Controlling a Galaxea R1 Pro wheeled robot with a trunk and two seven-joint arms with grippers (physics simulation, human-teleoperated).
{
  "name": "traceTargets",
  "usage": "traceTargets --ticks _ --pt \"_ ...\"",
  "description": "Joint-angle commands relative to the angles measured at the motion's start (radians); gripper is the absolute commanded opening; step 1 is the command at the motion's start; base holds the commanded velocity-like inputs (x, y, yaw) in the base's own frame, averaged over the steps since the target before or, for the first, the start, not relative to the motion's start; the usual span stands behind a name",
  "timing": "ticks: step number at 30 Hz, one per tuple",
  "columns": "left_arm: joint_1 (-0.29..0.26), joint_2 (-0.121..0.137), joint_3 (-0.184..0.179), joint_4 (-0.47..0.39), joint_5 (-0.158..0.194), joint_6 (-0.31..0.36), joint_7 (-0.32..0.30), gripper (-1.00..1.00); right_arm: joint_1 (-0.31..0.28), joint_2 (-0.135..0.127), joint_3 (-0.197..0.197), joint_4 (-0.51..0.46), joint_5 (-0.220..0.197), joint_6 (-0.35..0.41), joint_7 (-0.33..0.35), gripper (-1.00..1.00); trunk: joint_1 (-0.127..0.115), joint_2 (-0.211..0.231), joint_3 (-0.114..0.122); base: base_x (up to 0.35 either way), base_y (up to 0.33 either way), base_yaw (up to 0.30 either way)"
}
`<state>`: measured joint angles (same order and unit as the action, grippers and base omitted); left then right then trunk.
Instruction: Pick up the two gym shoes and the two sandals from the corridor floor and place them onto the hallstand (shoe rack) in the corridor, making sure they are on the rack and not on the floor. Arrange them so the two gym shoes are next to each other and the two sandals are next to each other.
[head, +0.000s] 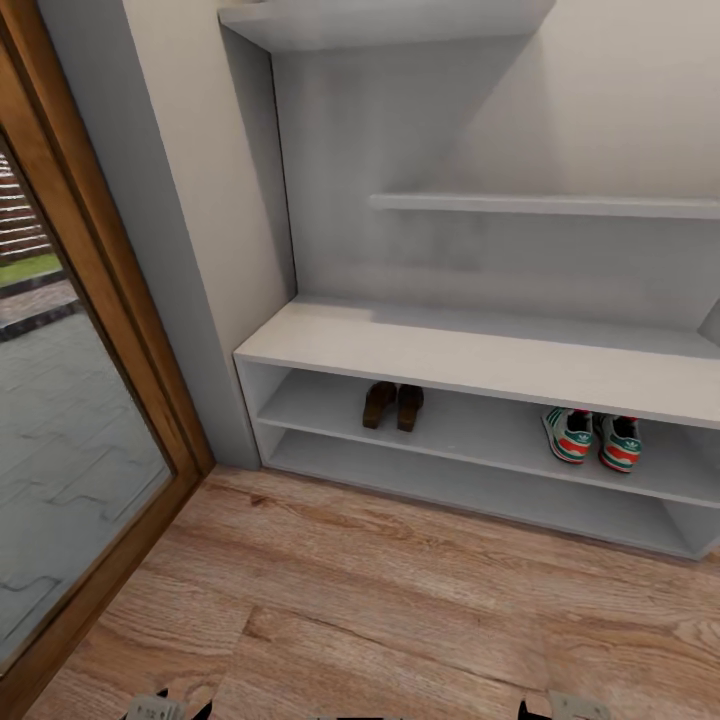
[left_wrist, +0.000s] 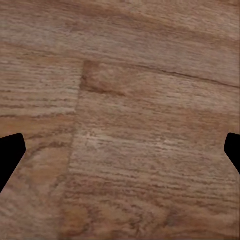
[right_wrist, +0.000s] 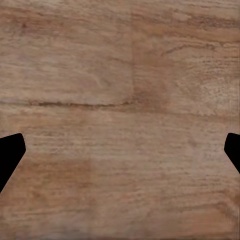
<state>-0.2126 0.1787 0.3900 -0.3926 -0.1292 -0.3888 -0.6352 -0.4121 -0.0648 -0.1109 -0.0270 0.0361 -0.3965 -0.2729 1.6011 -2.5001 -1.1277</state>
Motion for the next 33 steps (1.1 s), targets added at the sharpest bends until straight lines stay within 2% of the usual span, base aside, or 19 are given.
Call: traceTargets --ticks 1,33 --pt "-0.001 -0.001 0.009 0.002 -0.01 -0.005 -0.005 1.0 0.0 0.0 -0.007 0.001 0.004 -0.004 0.0 1.0 0.0 0.0 -0.001 0.0 0.0 0.0" --pt "-0.001 -0.01 0.005 0.01 -0.015 -0.008 -0.008 1.0 0.001 0.011 -0.008 0.001 0.002 -0.001 0.0 1.0 0.0 0.0 -0.001 0.0 0.0 0.0"
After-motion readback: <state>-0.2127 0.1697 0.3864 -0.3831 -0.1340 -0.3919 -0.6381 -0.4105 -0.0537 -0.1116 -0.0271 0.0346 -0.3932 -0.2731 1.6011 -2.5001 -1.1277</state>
